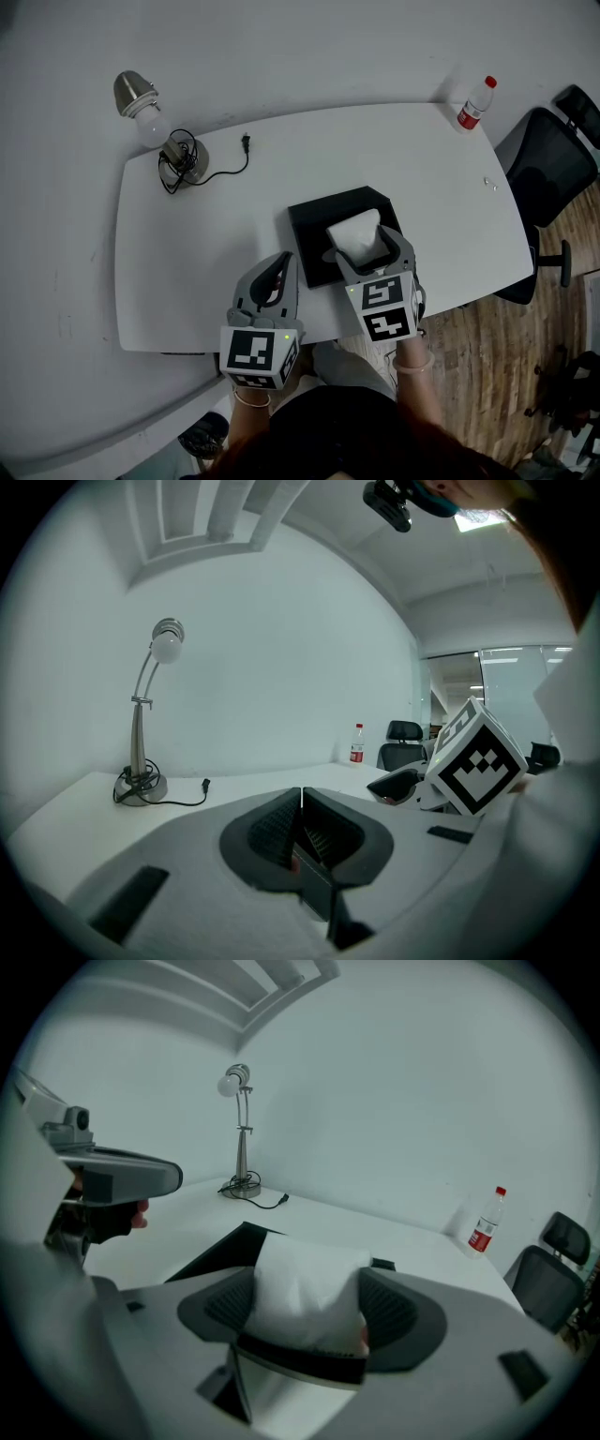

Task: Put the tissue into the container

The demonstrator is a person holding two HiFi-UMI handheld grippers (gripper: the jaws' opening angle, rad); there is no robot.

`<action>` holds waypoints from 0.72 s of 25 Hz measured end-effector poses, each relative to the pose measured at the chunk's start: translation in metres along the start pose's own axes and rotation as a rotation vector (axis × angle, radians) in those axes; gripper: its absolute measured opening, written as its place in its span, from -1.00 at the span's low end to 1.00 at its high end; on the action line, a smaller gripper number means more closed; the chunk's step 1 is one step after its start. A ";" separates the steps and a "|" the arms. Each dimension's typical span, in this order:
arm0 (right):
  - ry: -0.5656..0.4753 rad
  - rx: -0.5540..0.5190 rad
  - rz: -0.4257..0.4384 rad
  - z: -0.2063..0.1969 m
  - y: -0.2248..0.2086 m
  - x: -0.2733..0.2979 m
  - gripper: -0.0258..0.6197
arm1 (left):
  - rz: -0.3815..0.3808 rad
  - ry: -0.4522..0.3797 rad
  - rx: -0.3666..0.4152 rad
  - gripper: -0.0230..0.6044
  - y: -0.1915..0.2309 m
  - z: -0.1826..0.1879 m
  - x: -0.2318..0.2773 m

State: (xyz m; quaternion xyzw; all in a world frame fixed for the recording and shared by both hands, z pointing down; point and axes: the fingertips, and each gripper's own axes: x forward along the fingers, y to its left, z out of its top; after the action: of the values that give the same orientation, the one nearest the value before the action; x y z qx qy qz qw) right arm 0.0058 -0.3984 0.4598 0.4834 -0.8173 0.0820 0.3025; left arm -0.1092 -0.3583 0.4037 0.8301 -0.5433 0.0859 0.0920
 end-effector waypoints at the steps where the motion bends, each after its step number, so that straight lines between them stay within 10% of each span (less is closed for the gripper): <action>1: 0.013 -0.010 0.006 0.000 0.000 0.001 0.21 | 0.002 0.001 -0.001 -0.84 0.001 0.000 0.001; 18: 0.175 -0.068 0.057 -0.017 0.005 0.021 0.21 | 0.007 0.017 -0.018 -0.84 0.007 -0.008 0.009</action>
State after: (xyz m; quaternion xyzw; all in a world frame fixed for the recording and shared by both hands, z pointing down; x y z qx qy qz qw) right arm 0.0010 -0.4042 0.4865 0.4404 -0.8036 0.1047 0.3864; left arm -0.1121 -0.3666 0.4143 0.8266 -0.5460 0.0886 0.1038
